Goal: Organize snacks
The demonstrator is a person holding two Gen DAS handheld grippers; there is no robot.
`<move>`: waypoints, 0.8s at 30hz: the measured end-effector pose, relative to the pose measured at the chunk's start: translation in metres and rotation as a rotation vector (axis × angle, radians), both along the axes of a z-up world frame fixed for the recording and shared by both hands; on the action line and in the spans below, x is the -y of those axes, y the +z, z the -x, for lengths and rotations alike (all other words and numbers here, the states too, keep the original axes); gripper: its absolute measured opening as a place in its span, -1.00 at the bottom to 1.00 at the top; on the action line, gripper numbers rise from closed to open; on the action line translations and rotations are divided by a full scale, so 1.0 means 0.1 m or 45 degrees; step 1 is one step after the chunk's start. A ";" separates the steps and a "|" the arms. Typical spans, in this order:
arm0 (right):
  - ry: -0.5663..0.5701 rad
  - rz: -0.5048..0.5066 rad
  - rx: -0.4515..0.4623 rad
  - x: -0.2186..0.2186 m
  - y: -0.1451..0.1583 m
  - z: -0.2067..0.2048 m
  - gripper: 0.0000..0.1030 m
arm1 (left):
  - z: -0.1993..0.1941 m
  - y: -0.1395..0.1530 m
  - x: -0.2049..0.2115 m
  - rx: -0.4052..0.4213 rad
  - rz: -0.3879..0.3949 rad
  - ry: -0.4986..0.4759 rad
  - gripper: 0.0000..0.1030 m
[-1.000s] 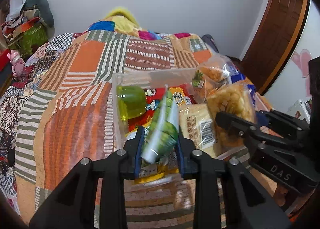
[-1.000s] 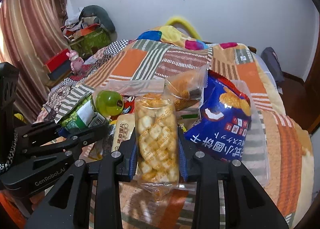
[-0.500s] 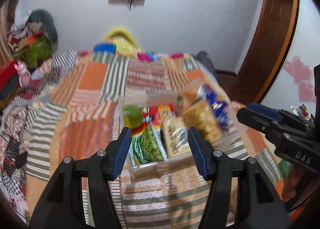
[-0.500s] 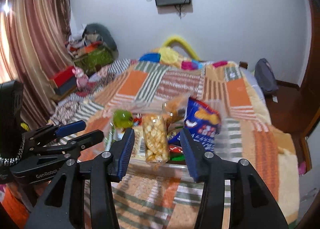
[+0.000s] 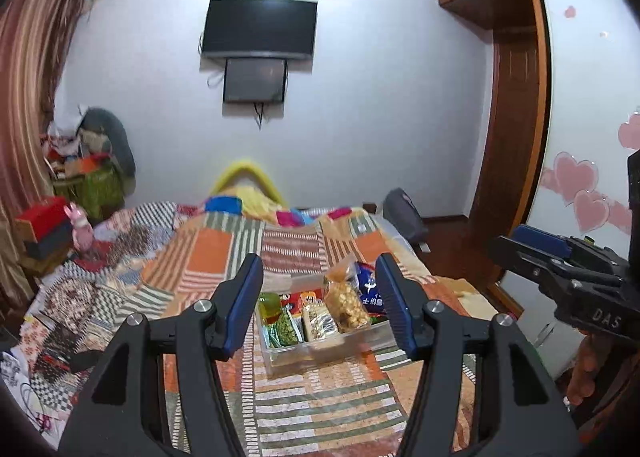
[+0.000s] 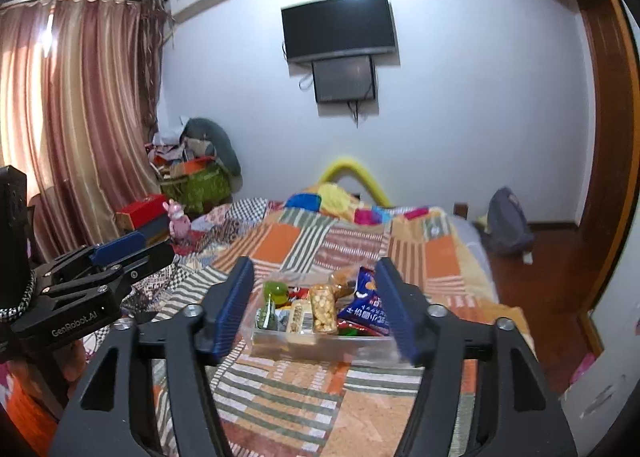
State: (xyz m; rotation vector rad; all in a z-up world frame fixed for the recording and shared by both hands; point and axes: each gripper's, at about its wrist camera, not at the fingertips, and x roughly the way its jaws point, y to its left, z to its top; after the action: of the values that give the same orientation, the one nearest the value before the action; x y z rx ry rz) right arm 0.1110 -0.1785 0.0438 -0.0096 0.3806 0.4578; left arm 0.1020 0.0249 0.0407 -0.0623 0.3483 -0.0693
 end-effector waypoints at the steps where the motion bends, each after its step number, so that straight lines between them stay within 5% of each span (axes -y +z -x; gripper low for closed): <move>1: -0.013 0.008 0.018 -0.01 0.00 0.04 0.42 | 0.05 0.01 0.02 0.010 -0.006 0.003 0.23; 3: -0.038 0.019 0.054 -0.02 0.02 0.12 0.67 | 0.14 0.03 0.04 0.025 -0.010 -0.001 0.32; 9: -0.076 0.018 0.092 -0.04 0.01 0.22 1.00 | 0.32 0.01 0.09 0.049 -0.006 -0.005 0.69; 24: -0.098 0.017 0.066 0.02 -0.11 0.32 1.00 | 0.49 -0.08 0.11 0.073 -0.021 0.028 0.97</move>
State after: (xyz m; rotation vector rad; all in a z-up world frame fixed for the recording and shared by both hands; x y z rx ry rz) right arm 0.0787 -0.1803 0.0327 -0.0200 0.3317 0.3778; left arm 0.0534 0.0144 0.0328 -0.0479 0.2911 -0.0463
